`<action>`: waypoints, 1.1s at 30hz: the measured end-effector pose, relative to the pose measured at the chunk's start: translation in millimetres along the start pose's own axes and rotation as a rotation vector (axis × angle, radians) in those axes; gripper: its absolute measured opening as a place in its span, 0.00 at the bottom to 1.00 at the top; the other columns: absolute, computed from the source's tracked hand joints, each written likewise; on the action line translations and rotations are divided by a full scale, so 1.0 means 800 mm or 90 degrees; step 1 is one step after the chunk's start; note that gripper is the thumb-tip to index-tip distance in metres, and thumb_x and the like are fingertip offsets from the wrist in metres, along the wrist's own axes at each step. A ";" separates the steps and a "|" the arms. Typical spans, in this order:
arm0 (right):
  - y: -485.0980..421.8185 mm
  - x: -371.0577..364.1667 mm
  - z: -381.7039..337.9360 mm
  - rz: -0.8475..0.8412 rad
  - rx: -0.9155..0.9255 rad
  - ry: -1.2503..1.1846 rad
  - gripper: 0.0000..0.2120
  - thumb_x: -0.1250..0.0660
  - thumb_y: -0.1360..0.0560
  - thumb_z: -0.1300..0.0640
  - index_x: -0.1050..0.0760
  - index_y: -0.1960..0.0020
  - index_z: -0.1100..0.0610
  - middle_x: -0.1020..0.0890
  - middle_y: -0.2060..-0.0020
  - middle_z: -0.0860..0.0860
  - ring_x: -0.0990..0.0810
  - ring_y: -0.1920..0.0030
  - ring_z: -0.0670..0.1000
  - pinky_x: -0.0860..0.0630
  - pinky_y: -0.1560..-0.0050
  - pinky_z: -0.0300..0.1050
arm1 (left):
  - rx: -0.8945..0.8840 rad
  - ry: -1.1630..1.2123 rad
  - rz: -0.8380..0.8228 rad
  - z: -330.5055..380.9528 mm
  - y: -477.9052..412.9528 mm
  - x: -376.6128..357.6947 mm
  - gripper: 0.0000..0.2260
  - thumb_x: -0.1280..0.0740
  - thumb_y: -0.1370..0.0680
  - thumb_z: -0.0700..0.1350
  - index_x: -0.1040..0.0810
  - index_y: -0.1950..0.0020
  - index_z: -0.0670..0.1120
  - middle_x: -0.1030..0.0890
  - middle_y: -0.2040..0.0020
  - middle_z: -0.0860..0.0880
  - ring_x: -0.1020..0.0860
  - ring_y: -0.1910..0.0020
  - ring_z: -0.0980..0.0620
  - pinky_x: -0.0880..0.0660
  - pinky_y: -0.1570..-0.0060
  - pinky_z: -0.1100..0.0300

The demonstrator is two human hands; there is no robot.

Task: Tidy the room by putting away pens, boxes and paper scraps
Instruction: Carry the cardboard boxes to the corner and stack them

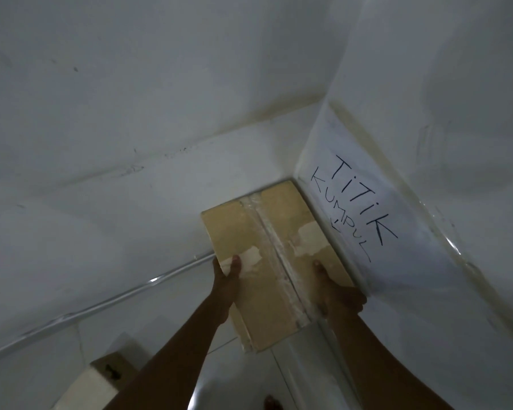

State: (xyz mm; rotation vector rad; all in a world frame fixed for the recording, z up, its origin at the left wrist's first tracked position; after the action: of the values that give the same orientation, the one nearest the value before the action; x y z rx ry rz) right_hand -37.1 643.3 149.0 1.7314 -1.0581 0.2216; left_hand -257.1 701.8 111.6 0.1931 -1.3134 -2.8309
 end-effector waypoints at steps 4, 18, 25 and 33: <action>-0.001 -0.002 -0.003 -0.021 -0.002 -0.005 0.58 0.21 0.41 0.41 0.50 0.27 0.67 0.34 0.33 0.64 0.31 0.34 0.64 0.31 0.34 0.60 | 0.030 -0.027 0.001 0.009 0.003 0.003 0.27 0.39 0.22 0.58 0.44 0.26 0.57 0.29 0.33 0.48 0.27 0.39 0.46 0.27 0.43 0.48; 0.071 0.021 -0.019 -0.050 0.086 0.248 0.56 0.25 0.34 0.41 0.56 0.25 0.64 0.41 0.29 0.64 0.36 0.31 0.65 0.33 0.33 0.60 | 0.042 -0.237 0.037 0.048 0.079 0.062 0.28 0.37 0.21 0.53 0.42 0.23 0.48 0.29 0.34 0.42 0.31 0.32 0.42 0.34 0.35 0.50; 0.189 0.038 -0.055 -0.174 0.293 0.434 0.56 0.33 0.33 0.30 0.54 0.24 0.65 0.45 0.25 0.61 0.42 0.25 0.61 0.39 0.29 0.57 | -0.062 -0.370 0.036 0.114 0.165 0.107 0.26 0.35 0.21 0.51 0.38 0.26 0.47 0.32 0.29 0.43 0.30 0.31 0.43 0.33 0.44 0.60; 0.337 0.072 -0.099 -0.256 0.519 0.499 0.51 0.34 0.30 0.33 0.50 0.24 0.66 0.40 0.26 0.60 0.39 0.26 0.60 0.37 0.30 0.54 | -0.149 -0.463 0.035 0.202 0.279 0.143 0.26 0.36 0.22 0.57 0.36 0.27 0.51 0.33 0.27 0.43 0.29 0.33 0.46 0.32 0.38 0.58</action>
State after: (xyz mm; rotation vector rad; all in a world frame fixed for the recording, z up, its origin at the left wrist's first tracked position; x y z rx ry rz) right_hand -175.6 661.5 399.7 2.2103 0.0012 1.0787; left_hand -397.9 672.6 373.1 -0.9352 -0.9834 -3.0788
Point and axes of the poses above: each hand's wrist, its own y-axis away from the middle knuckle, its own x-axis out of the back of the hand, z = x × y, the point moved 3 cm from there along -y, towards the middle knuckle
